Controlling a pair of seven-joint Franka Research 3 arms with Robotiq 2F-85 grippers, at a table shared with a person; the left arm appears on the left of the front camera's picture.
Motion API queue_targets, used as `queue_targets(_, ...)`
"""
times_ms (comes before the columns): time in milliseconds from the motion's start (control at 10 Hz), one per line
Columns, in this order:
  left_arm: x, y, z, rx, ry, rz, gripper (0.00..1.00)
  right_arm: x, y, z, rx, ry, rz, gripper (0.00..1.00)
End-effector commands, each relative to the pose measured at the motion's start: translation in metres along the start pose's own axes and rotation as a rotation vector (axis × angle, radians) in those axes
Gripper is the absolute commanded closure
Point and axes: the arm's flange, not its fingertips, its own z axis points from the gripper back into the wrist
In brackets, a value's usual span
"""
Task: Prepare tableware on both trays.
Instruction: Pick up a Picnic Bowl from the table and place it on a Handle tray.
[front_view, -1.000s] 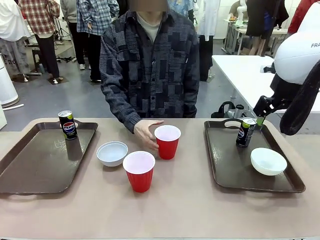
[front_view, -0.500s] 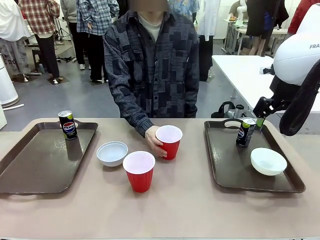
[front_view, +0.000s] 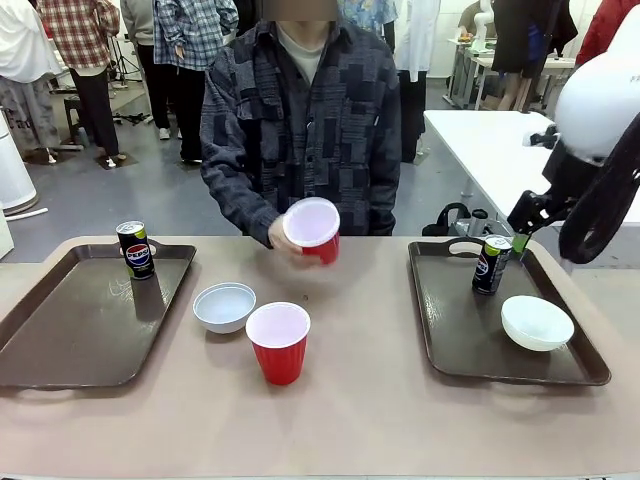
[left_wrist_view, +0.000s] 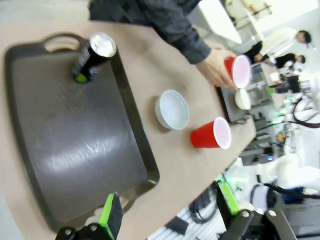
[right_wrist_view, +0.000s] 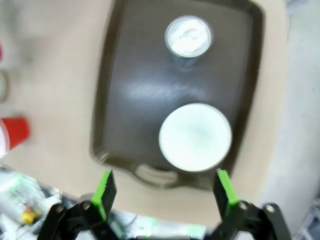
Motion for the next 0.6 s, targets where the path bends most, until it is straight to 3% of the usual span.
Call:
queue_targets(0, 0.017, -0.065, -0.005, 0.276, -0.010, -0.039, 0.00, -0.002, -0.037, 0.051, 0.234, 0.029, -0.109, 0.00)
queue_targets(200, 0.043, -0.127, -0.023, 0.474, -0.008, -0.091, 0.00, 0.002, -0.093, 0.085, 0.365, 0.056, -0.276, 0.00)
queue_targets(500, 0.085, -0.157, -0.096, 0.646, 0.163, -0.089, 0.00, -0.006, -0.171, 0.110, 0.463, 0.097, -0.367, 0.00)
